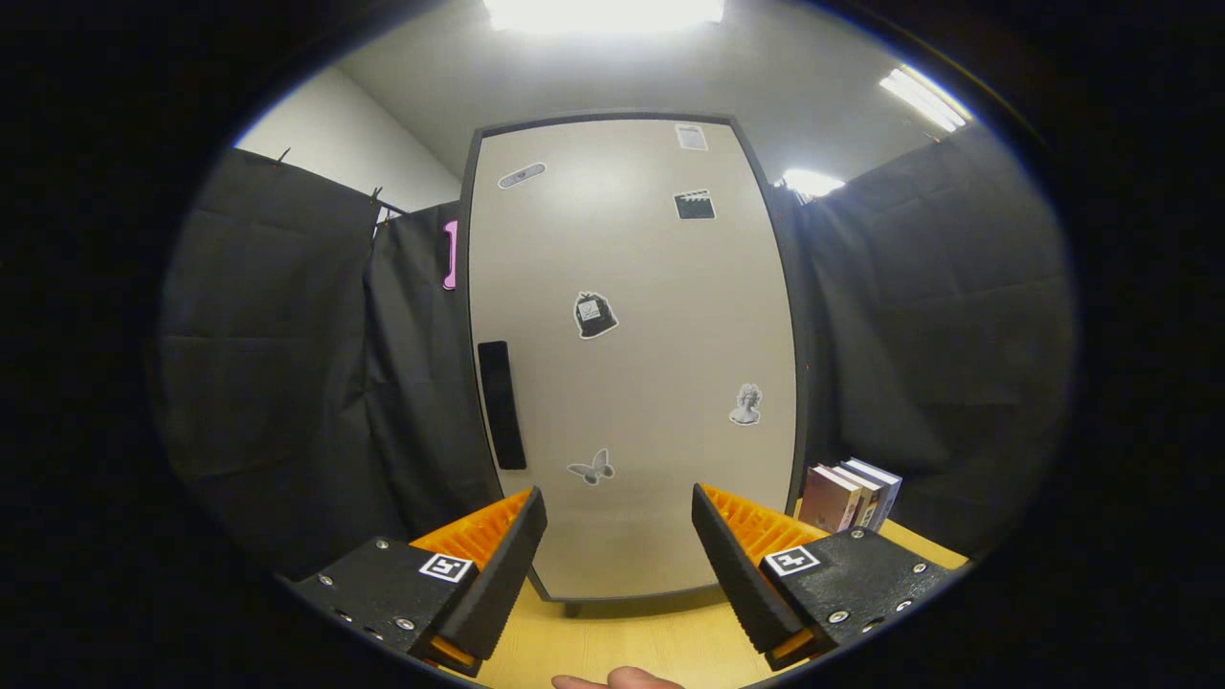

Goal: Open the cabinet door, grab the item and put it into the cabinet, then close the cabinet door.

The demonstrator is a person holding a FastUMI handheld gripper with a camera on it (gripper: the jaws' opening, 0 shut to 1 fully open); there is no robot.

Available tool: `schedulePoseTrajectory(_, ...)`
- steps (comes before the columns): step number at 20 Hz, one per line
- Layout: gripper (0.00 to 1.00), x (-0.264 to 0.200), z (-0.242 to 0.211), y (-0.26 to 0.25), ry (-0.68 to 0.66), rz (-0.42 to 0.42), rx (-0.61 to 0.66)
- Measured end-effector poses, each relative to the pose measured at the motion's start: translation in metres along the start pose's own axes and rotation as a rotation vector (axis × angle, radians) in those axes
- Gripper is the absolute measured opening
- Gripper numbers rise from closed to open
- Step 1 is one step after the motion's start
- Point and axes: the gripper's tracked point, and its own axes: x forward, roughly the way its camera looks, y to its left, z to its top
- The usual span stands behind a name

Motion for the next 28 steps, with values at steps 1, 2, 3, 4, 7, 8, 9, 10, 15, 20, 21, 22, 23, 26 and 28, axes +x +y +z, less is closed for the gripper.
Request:
schedulePoseTrajectory(1, 0.95, 0.005, 0.003, 0.003, -0.009, 0.000, -0.001)
schedulePoseTrajectory(2, 0.95, 0.011, 0.005, 0.006, -0.013, 0.002, -0.002)
schedulePoseTrajectory(3, 0.95, 0.016, 0.007, 0.011, -0.016, 0.010, -0.003)
schedulePoseTrajectory(4, 0.95, 0.022, 0.009, 0.016, -0.021, 0.017, -0.007)
schedulePoseTrajectory(7, 0.95, 0.040, 0.015, 0.031, -0.039, 0.037, -0.020)
schedulePoseTrajectory(8, 0.95, 0.045, 0.019, 0.037, -0.047, 0.045, -0.024)
schedulePoseTrajectory(9, 0.95, 0.053, 0.020, 0.042, -0.054, 0.053, -0.026)
schedulePoseTrajectory(10, 0.95, 0.060, 0.022, 0.049, -0.059, 0.063, -0.028)
schedulePoseTrajectory(15, 0.95, 0.100, 0.016, 0.082, -0.040, 0.095, -0.004)
schedulePoseTrajectory(20, 0.89, 0.130, 0.007, 0.105, -0.023, 0.128, -0.002)
schedulePoseTrajectory(21, 0.86, 0.134, 0.005, 0.108, -0.018, 0.137, -0.007)
schedulePoseTrajectory(22, 0.80, 0.138, 0.004, 0.109, -0.010, 0.133, -0.020)
schedulePoseTrajectory(23, 0.72, 0.141, 0.000, 0.108, -0.001, 0.125, -0.033)
schedulePoseTrajectory(26, 0.36, 0.142, -0.005, 0.109, 0.018, 0.112, -0.080)
schedulePoseTrajectory(28, 0.33, 0.142, -0.005, 0.109, 0.022, 0.119, -0.083)
